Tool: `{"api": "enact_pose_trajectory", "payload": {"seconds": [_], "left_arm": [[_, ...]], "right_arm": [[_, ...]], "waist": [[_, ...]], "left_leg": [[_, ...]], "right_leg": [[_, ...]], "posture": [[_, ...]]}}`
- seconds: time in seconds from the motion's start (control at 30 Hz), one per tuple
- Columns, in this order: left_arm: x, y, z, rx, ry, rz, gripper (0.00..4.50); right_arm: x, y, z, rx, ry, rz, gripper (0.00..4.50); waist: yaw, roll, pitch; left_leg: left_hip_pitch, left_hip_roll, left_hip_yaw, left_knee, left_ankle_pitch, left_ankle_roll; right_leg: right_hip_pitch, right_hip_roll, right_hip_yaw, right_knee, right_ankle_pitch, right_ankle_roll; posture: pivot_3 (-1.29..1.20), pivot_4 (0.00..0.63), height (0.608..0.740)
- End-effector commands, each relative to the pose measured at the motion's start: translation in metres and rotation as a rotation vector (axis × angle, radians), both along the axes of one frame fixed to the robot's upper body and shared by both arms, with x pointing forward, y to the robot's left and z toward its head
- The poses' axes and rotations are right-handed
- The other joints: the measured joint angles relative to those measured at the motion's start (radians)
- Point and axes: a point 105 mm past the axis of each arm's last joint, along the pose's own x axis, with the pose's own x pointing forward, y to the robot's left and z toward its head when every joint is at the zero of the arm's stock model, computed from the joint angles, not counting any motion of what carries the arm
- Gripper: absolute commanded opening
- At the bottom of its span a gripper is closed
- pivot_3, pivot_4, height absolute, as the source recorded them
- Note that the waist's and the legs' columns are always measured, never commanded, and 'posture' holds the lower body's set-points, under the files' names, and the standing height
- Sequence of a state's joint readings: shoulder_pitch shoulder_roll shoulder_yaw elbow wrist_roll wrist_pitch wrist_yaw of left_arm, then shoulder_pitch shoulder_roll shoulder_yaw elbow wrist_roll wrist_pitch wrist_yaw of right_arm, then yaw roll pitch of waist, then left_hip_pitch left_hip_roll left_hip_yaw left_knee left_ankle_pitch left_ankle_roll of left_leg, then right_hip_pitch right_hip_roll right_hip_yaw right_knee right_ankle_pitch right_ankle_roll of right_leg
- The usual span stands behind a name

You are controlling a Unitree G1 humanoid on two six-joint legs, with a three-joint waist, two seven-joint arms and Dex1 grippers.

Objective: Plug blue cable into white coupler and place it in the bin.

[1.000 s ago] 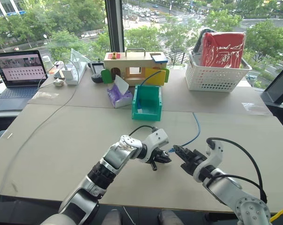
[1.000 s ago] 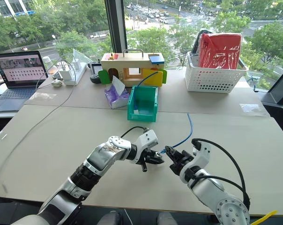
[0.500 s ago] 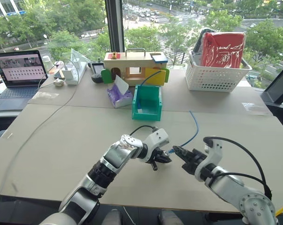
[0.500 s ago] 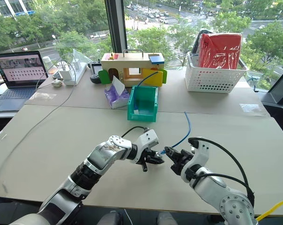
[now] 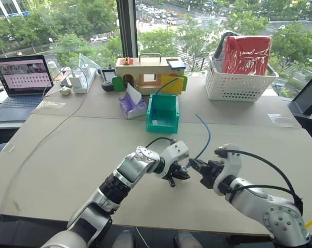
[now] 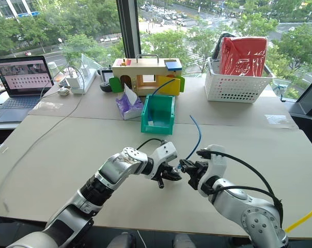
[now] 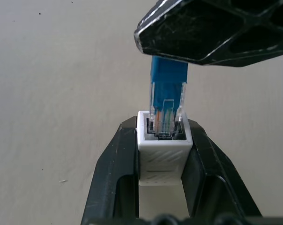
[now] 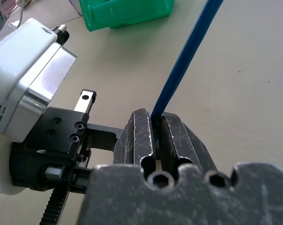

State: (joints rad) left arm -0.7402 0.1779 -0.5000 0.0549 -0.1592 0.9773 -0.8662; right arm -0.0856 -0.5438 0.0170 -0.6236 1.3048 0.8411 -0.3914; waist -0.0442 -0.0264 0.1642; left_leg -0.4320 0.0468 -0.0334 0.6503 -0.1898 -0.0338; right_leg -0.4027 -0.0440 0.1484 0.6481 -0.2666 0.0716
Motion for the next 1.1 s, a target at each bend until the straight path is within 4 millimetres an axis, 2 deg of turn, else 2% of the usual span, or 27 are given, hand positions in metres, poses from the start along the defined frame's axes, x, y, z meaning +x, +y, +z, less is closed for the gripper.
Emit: {"api": "enact_pose_trajectory", "payload": {"seconds": [0.03, 0.23, 0.5, 0.73, 0.87, 0.97, 1.1], "left_arm": [[-0.01, -0.015, 0.012, -0.035, -0.002, -0.085, 0.7], [-0.005, -0.017, 0.013, -0.038, -0.002, -0.073, 0.7], [-0.01, -0.022, 0.011, -0.053, 0.012, -0.082, 0.7], [-0.012, -0.025, 0.011, -0.067, 0.02, -0.075, 0.7], [-0.012, -0.026, 0.012, -0.075, 0.025, -0.063, 0.7], [-0.012, -0.025, 0.012, -0.078, 0.025, -0.057, 0.7], [-0.01, -0.022, 0.012, -0.08, 0.012, -0.045, 0.7]], "right_arm": [[-0.012, 0.014, -0.011, -0.062, 0.032, 0.08, 0.0], [-0.014, 0.016, -0.012, -0.071, 0.029, 0.08, 0.0], [-0.03, 0.022, -0.023, 0.067, 0.131, 0.128, 0.0], [-0.031, 0.022, -0.034, 0.126, 0.205, 0.137, 0.0], [-0.034, 0.015, -0.049, 0.098, 0.259, 0.143, 0.0], [-0.035, 0.013, -0.054, 0.061, 0.268, 0.168, 0.0], [-0.032, 0.012, -0.049, 0.058, 0.239, 0.182, 0.0]], "waist": [[0.0, 0.0, 0.0], [0.001, 0.0, 0.0], [0.005, -0.001, -0.001], [0.004, -0.001, -0.002], [0.004, -0.001, -0.005], [0.004, -0.001, -0.005], [0.004, -0.002, -0.006]], "left_leg": [[0.0, 0.0, 0.0, 0.0, 0.0, 0.0], [0.0, 0.0, 0.0, 0.0, 0.0, 0.0], [0.0, 0.0, 0.0, 0.0, 0.0, 0.0], [0.001, 0.0, 0.0, 0.0, 0.0, 0.0], [0.002, 0.0, 0.0, 0.0, 0.0, 0.0], [0.01, 0.0, 0.0, -0.001, -0.001, 0.001], [0.01, 0.0, 0.0, -0.001, -0.001, 0.001]], "right_leg": [[0.0, 0.0, 0.0, 0.0, 0.0, 0.0], [0.0, 0.0, 0.0, 0.0, 0.0, 0.0], [0.001, 0.0, 0.0, 0.0, 0.0, 0.0], [0.001, 0.0, 0.0, -0.001, 0.0, 0.0], [0.003, 0.0, 0.0, -0.001, 0.0, 0.0], [0.012, 0.0, -0.001, -0.004, -0.004, 0.006], [0.012, 0.0, -0.001, -0.004, -0.005, 0.006]], "posture": [[0.0, 0.15, 0.71], [0.0, 0.15, 0.71], [0.0, 0.15, 0.71], [0.0, 0.15, 0.71], [0.0, 0.15, 0.71], [0.0, 0.15, 0.71], [0.0, 0.15, 0.71]]}}
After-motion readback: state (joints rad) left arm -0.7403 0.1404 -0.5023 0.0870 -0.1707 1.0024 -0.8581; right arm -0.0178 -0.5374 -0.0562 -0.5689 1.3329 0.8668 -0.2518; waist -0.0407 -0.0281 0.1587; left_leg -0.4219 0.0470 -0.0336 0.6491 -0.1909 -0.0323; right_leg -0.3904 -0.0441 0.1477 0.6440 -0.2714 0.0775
